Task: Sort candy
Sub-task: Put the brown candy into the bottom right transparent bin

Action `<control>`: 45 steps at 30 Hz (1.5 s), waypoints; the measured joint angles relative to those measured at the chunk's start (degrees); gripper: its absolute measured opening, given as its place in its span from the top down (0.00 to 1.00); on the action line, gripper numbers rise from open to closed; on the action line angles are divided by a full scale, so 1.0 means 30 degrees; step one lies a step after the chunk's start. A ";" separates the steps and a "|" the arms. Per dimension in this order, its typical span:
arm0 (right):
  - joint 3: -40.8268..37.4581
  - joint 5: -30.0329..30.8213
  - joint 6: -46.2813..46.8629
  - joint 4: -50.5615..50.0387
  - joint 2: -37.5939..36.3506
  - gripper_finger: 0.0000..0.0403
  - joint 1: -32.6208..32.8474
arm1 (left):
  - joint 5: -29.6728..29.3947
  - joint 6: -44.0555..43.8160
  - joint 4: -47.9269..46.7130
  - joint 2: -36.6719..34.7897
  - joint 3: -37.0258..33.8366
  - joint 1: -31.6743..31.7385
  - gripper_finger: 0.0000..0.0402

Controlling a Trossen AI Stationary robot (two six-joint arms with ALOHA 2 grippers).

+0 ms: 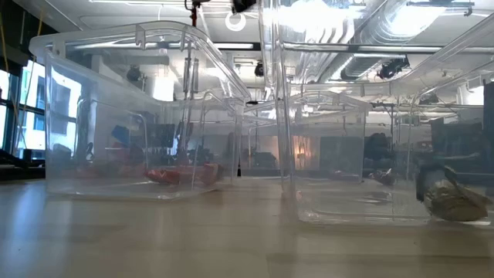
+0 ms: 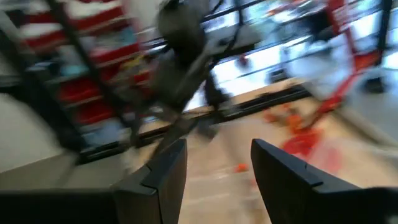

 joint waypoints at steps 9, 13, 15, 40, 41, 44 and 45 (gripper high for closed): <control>0.0022 -0.3433 0.7038 -0.6624 0.0812 0.57 0.1802 | -0.7381 0.0737 -0.3982 -0.7143 -0.3375 -0.0966 0.63; 0.0007 -0.3276 0.9712 -0.8839 0.2016 0.57 0.4296 | -0.9377 -0.1368 -0.1641 -1.0569 -0.7356 -0.1569 0.64; 0.0007 -0.2935 1.1123 -0.9513 0.2822 0.57 0.5522 | -1.0028 -0.2281 -0.0012 -1.2095 -0.9482 -0.1965 0.64; -0.8400 -0.0940 1.7090 -0.1113 1.1861 0.57 1.0946 | -1.0637 -0.2302 0.2548 -1.7749 -1.6087 -0.3290 0.64; -0.8398 -0.0944 1.6506 -0.0743 1.2020 0.57 1.0800 | -1.0813 -0.2309 0.2515 -1.7735 -1.6087 -0.3290 0.64; -0.8232 -0.0930 1.5253 0.0480 1.2306 0.57 1.0544 | -1.1599 -0.2306 0.2533 -1.7742 -1.6087 -0.3290 0.64; -0.8218 -0.0930 1.5006 0.0878 1.2360 0.57 1.0491 | -1.1924 -0.2302 0.2527 -1.7736 -1.6087 -0.3290 0.64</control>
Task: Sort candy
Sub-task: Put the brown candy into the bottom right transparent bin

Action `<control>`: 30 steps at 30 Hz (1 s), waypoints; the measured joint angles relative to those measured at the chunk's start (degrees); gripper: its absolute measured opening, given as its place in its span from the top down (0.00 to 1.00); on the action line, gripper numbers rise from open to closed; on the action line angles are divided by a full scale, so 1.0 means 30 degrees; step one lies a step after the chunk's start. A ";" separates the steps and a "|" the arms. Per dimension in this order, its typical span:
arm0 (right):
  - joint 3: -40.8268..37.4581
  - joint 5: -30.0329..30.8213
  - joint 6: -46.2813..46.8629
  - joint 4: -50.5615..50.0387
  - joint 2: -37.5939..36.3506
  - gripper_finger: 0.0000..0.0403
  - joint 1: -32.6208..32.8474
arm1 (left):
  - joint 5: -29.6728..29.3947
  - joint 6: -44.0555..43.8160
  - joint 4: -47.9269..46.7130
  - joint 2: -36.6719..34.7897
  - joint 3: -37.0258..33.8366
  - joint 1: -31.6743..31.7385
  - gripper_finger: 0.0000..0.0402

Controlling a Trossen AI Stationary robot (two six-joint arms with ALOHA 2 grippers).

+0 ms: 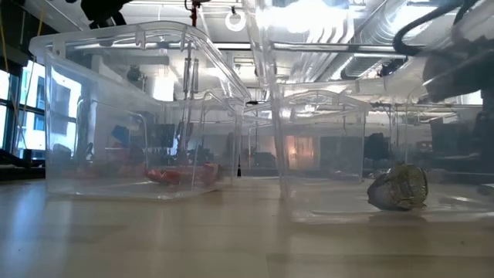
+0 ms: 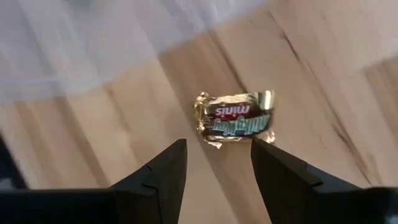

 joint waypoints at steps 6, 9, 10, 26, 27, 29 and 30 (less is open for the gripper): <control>0.0000 0.1027 -0.1492 0.0094 0.0037 0.57 0.0111 | -0.1370 -0.0007 -0.0169 0.0001 0.0000 0.0022 0.64; -0.0036 0.2009 -0.2274 0.0031 0.0247 0.57 0.0135 | -0.1990 -0.0015 -0.0549 0.0001 0.0000 0.0022 0.64; -0.0044 0.2136 -0.2574 0.0132 0.0328 0.57 0.0114 | -0.2104 -0.0020 -0.0707 0.0001 0.0000 0.0022 0.64; -0.0022 0.3769 -0.4470 0.2090 0.2474 0.62 0.0149 | -0.2967 -0.0525 -0.3039 0.0045 0.0007 0.0022 0.64; -0.0022 0.3845 -0.4223 0.2081 0.2483 0.67 0.0147 | -0.2972 -0.0525 -0.3024 0.0038 0.0007 0.0022 0.64; -0.0015 0.3934 -0.3863 0.1912 0.2337 0.79 0.0134 | -0.2972 -0.0525 -0.3025 0.0038 0.0007 0.0022 0.64; -0.0015 0.3811 -0.3665 0.1842 0.2186 0.87 0.0185 | -0.2972 -0.0519 -0.3025 0.0044 0.0007 0.0022 0.64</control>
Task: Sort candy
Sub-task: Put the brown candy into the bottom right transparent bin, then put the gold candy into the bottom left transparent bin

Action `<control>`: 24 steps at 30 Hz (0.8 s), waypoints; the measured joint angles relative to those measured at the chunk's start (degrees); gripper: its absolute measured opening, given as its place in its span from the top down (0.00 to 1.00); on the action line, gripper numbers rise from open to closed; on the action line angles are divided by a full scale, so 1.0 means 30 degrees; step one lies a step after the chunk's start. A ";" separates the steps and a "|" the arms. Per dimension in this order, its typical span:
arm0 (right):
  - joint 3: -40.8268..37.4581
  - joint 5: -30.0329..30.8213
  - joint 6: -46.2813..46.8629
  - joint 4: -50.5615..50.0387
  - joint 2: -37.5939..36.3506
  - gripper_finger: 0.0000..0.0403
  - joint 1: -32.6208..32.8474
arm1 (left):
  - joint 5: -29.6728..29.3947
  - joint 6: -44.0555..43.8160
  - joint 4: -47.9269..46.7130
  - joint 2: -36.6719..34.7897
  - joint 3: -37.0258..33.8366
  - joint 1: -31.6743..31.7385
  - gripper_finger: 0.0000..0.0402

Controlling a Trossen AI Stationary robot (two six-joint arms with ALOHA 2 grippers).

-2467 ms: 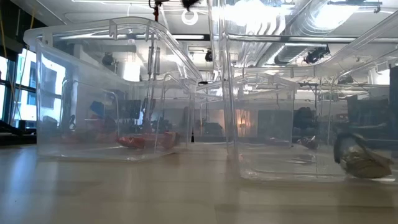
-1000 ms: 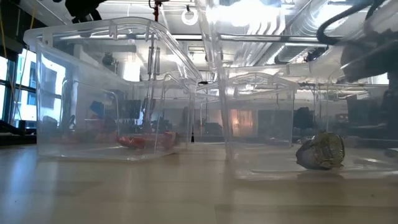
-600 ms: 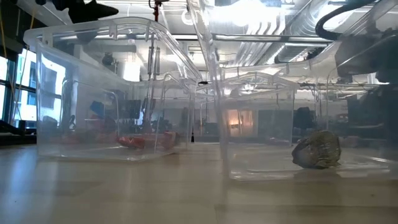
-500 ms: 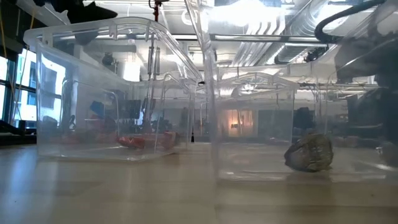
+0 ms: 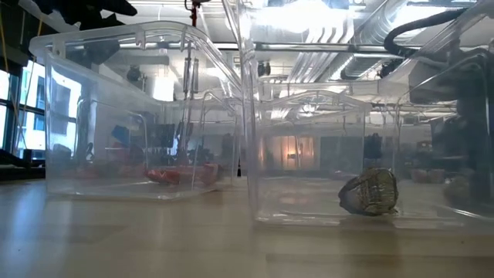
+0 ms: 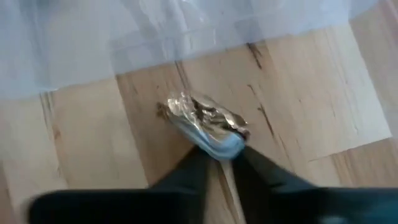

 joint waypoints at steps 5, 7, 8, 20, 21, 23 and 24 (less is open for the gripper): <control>0.0000 -0.2009 0.1236 -0.2222 -0.2410 0.96 0.0542 | -0.0008 0.0001 -0.0059 -0.0006 0.0000 0.0000 0.64; 0.0029 -0.2199 0.1869 -0.3773 -0.3849 0.98 0.0992 | -0.0007 0.0005 -0.0365 -0.0006 0.0000 0.0000 0.64; 0.0220 -0.2128 0.2315 -0.4909 -0.4606 0.99 0.1240 | -0.0007 0.0024 -0.0582 -0.0006 0.0000 0.0000 0.64; 0.0838 0.0998 0.0773 -0.3549 -0.6591 0.89 0.1404 | -0.0160 0.0504 -0.2193 -0.0006 0.0000 0.0000 0.64; 0.0838 0.0517 0.0193 -0.3453 -0.6162 0.86 0.1392 | -0.0160 0.0504 -0.2193 -0.0006 0.0000 0.0000 0.64; 0.0838 0.0175 -0.0687 -0.3623 -0.5281 0.78 0.1400 | -0.0160 0.0504 -0.2206 -0.0006 0.0000 0.0000 0.64; 0.0831 0.0182 -0.1117 -0.3704 -0.4857 0.74 0.1407 | -0.0160 0.0504 -0.2212 -0.0006 0.0000 0.0000 0.64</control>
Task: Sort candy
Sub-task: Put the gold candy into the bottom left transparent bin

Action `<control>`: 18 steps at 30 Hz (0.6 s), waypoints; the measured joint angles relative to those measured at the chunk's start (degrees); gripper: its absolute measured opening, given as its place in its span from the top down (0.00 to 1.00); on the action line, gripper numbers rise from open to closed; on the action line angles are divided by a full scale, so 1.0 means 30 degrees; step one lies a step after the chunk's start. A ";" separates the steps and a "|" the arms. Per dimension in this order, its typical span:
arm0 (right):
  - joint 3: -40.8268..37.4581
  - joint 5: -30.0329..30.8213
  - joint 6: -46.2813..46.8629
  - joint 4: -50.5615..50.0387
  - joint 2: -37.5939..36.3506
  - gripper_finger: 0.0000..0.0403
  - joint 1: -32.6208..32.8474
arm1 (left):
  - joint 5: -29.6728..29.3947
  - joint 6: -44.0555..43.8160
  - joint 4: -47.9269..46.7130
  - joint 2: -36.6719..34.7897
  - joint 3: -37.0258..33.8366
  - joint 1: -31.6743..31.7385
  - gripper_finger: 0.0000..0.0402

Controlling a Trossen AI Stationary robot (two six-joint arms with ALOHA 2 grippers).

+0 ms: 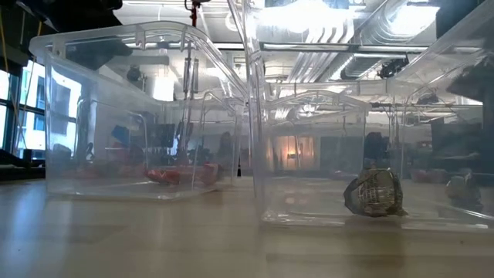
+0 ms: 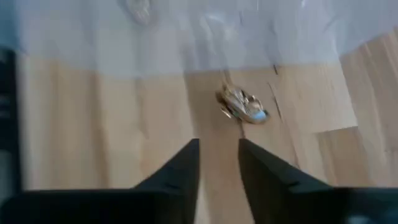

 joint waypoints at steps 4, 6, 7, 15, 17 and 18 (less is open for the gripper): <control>-0.0007 0.0926 -0.2255 0.0747 0.1728 0.58 -0.0008 | 0.0004 0.0003 -0.0289 0.0000 0.0000 0.0000 0.64; -0.0001 0.1356 -0.3903 0.1568 0.2599 0.52 -0.0015 | 0.0007 0.0005 -0.0536 0.0000 0.0000 0.0000 0.64; 0.0025 0.1418 -0.4669 0.2042 0.2955 0.50 -0.0010 | 0.0007 0.0007 -0.0711 0.0000 0.0000 -0.0002 0.64; -0.0138 0.2535 -0.7334 0.2199 0.5012 0.47 -0.0145 | 0.0007 0.0000 -0.1534 0.0000 0.0000 -0.0007 0.64; -0.0039 0.2709 -0.7282 0.2253 0.5457 0.47 -0.0302 | 0.0007 -0.0021 -0.1541 0.0000 0.0000 -0.0007 0.64; 0.0020 0.2693 -0.7212 0.2378 0.5744 0.47 -0.0366 | 0.0004 -0.0047 -0.1536 0.0000 0.0000 -0.0007 0.64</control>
